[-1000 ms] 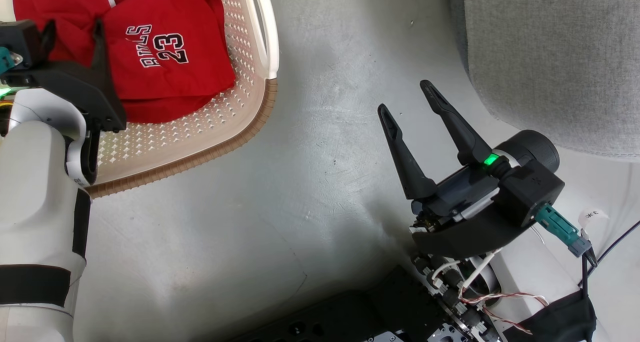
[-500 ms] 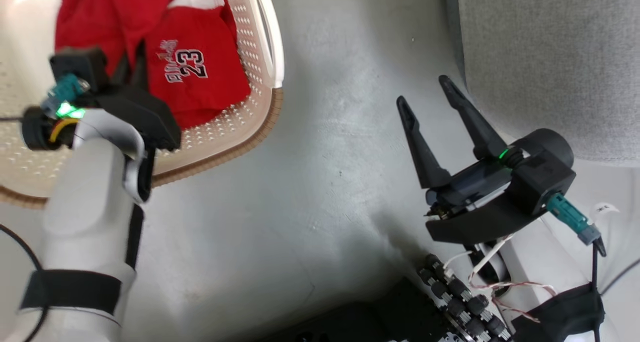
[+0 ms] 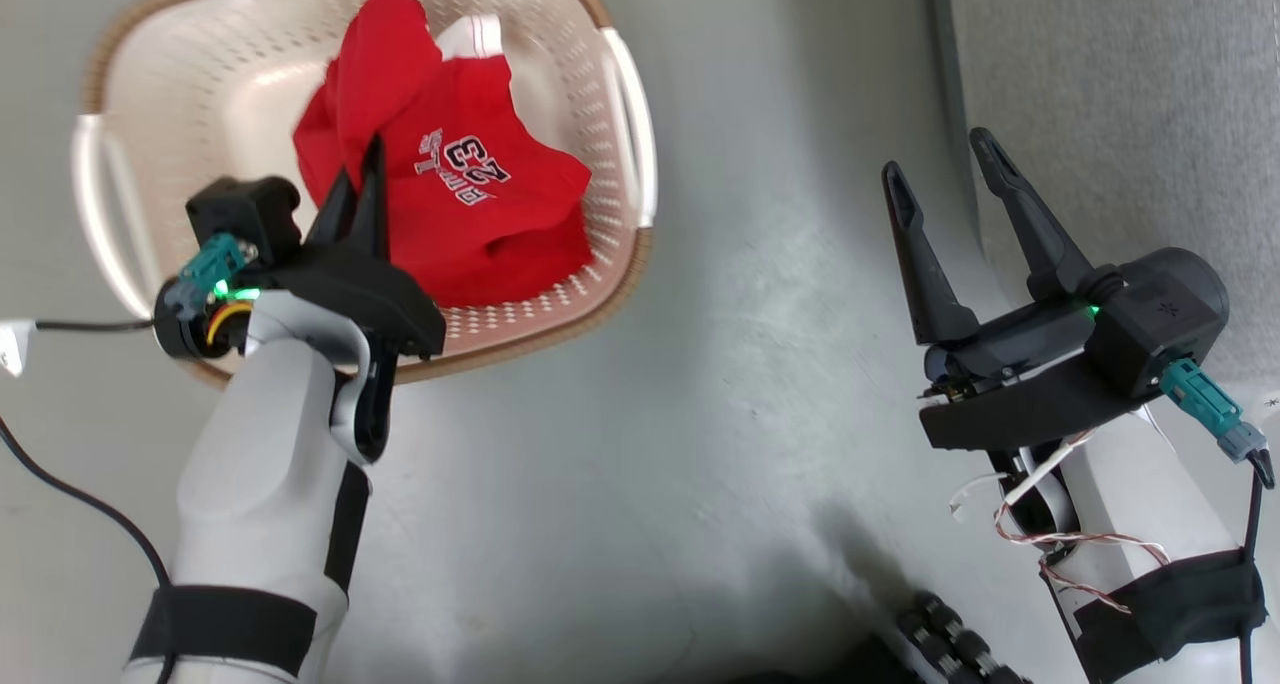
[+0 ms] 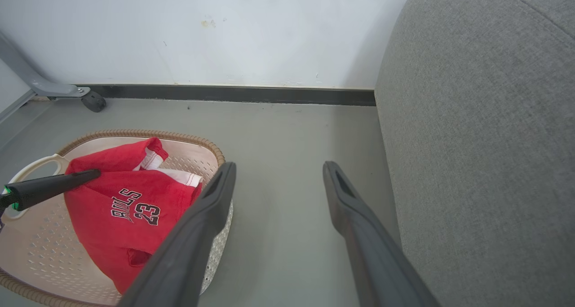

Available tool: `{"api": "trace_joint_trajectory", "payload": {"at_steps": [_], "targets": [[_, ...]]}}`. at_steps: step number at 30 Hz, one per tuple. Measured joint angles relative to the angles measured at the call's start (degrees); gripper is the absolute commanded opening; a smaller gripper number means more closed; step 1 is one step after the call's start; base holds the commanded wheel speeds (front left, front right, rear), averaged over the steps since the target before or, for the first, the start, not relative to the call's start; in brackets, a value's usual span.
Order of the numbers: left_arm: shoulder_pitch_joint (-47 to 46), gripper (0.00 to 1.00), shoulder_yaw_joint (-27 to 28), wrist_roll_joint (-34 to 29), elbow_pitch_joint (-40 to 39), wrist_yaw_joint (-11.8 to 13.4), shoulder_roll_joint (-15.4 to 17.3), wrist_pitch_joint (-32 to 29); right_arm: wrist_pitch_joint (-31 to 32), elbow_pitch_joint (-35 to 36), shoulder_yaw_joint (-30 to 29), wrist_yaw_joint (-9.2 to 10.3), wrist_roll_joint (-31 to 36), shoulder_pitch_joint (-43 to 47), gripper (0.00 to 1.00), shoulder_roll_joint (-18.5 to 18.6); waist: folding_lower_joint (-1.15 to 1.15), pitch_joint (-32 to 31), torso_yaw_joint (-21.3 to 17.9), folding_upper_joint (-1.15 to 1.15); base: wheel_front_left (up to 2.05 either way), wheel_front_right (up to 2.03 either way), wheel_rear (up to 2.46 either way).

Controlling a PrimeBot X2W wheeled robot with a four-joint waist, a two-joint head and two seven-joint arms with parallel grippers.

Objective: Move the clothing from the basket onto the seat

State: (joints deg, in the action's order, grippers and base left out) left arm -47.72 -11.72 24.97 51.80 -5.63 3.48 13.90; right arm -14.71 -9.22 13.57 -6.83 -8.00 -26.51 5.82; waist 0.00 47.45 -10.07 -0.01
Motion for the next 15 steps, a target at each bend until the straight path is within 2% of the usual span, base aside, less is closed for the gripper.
{"api": "trace_joint_trajectory", "payload": {"at_steps": [15], "targets": [[8.3,0.0,0.8,2.3,-4.7,-1.0,-0.7,0.4,0.0,-2.8,-2.3,0.0,0.0,3.4,1.0,0.7,-0.01,-11.6,6.7,0.0,0.0,0.0,0.0]]}}
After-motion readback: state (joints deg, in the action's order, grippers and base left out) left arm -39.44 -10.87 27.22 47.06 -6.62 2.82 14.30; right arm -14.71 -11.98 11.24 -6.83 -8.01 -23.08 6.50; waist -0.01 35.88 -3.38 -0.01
